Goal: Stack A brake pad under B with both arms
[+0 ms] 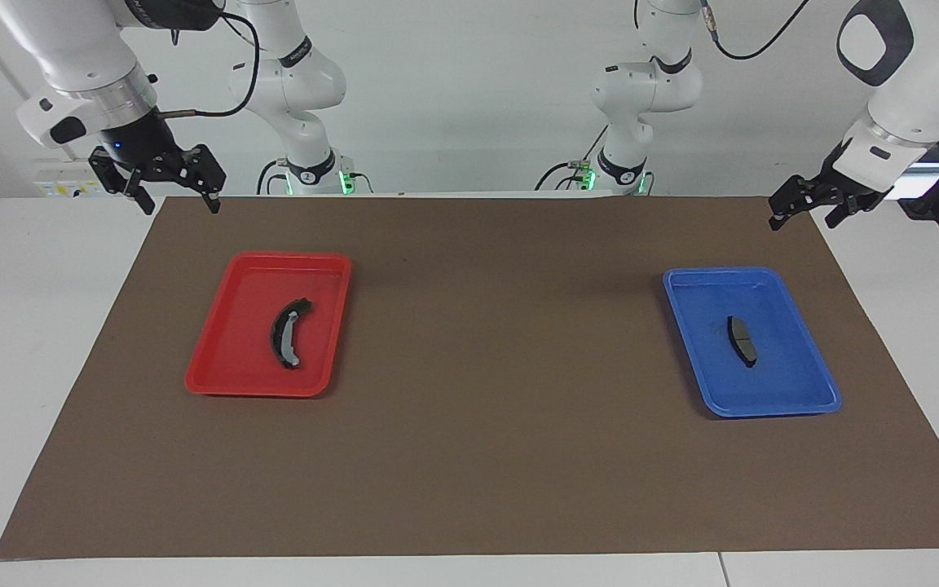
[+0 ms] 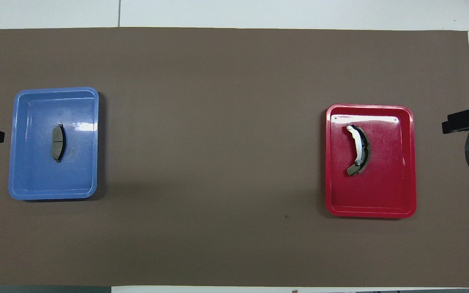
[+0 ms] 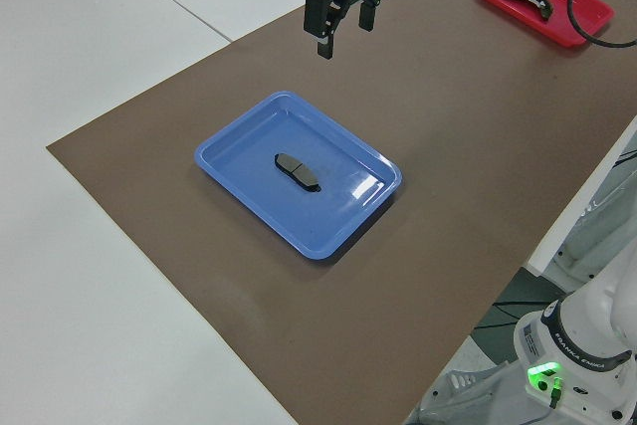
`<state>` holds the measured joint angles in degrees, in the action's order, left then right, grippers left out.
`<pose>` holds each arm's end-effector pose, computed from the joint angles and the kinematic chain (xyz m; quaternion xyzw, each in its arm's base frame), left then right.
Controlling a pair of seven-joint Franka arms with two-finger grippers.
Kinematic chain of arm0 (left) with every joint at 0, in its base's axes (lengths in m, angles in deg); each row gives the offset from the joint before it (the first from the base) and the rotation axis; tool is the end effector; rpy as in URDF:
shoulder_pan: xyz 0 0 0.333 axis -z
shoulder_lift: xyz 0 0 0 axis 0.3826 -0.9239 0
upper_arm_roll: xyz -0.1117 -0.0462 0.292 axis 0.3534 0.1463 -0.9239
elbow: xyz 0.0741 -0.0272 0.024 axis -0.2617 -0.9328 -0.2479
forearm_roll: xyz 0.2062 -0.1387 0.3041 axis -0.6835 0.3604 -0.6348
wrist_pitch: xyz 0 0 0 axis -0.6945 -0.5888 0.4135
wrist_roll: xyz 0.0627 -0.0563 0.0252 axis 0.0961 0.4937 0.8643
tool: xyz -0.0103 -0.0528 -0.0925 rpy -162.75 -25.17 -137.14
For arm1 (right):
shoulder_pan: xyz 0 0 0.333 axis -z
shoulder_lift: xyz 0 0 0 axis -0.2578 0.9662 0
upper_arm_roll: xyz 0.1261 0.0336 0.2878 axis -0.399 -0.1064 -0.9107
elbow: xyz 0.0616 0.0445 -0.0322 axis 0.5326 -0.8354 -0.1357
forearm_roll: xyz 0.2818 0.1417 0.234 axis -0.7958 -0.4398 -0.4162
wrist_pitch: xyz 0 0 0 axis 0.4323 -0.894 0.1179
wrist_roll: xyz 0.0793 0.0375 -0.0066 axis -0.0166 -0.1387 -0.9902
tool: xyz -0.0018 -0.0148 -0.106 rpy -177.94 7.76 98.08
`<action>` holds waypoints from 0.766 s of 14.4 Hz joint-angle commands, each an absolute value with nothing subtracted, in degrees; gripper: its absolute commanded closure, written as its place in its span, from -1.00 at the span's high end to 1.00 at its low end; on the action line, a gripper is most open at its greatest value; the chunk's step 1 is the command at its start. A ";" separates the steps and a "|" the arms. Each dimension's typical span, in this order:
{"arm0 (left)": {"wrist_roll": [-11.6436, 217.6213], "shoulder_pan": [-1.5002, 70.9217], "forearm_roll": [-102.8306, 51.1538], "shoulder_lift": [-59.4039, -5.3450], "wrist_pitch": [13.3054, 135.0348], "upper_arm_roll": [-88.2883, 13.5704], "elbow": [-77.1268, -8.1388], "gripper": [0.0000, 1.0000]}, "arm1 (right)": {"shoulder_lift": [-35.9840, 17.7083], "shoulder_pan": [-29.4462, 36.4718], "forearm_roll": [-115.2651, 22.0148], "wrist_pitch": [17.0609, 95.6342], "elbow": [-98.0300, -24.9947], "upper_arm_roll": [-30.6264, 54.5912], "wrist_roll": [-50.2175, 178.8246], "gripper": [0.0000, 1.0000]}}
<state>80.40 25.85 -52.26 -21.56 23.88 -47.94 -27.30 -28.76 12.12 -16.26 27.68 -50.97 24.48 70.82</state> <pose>0.5419 0.0426 0.5988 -0.9987 0.0259 0.0439 0.0051 0.5276 -0.0244 0.6391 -1.0000 0.0078 -0.0001 0.0055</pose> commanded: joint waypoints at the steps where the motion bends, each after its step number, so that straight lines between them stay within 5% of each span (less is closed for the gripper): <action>1: 80.25 25.66 -52.73 -20.03 25.08 -47.86 -29.06 0.99 | -29.14 12.30 -15.60 27.96 -51.54 24.19 70.72 1.00; 11: 80.52 26.54 -52.73 -20.21 29.28 -47.59 -29.67 0.99 | -31.42 11.77 -16.21 30.58 -57.24 24.19 70.55 1.00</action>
